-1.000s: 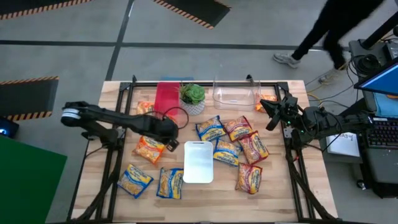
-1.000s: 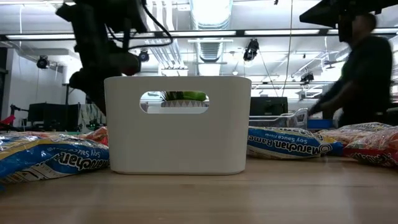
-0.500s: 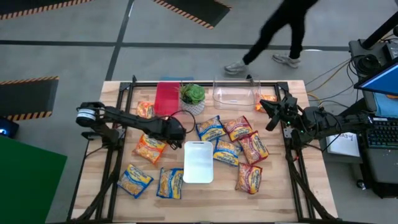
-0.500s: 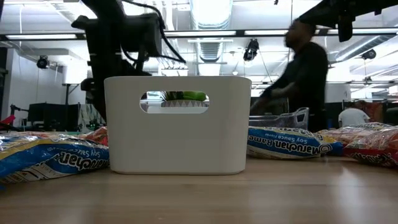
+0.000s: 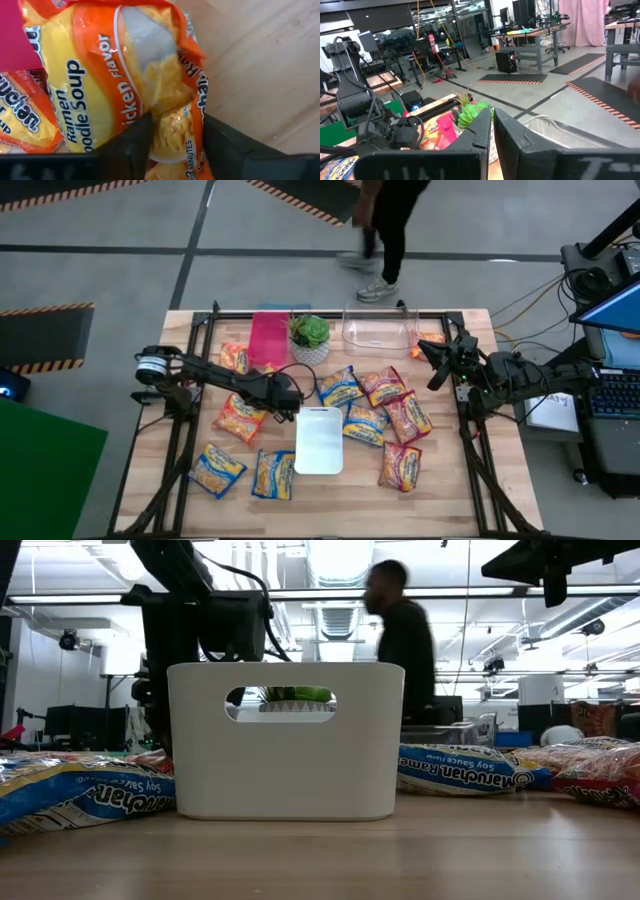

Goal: Sort Maruchan noodles
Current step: Put the orange noodle pack into the white bin

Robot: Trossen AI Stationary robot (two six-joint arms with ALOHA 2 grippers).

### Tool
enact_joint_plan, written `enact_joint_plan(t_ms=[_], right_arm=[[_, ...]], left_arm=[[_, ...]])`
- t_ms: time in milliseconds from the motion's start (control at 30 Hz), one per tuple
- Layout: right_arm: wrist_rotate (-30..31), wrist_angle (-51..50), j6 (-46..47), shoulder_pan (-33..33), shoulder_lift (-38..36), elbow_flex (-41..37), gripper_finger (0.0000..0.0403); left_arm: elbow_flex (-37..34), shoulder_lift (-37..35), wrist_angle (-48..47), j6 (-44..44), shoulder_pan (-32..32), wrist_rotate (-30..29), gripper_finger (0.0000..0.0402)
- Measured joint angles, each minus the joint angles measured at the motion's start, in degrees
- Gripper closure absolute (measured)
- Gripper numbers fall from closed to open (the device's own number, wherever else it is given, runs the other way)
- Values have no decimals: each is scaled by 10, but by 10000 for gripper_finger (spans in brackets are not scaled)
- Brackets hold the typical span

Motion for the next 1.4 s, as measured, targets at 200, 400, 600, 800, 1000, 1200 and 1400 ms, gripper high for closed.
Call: enact_joint_plan(t_ms=[200,400,600,800,1000,1200,1400], right_arm=[[0,0,-1,0,0,0,390],[0,0,-1,0,0,0,390],[0,0,-1,0,0,-1,390],[0,0,-1,0,0,-1,390],[0,-1,-1,0,0,-1,390],[0,-1,-1,0,0,-1,390],[0,-1,-1,0,0,-2,390]], left_arm=[[0,-8,-12,0,-5,1,389],[-1,-41,-58,0,-18,6,397],[-1,-127,-67,56,-39,6,400],[-1,-232,-58,156,-67,5,400],[-1,-313,-2,199,-83,17,401],[-1,-350,147,246,-88,117,401],[-1,-334,274,279,-89,224,401]])
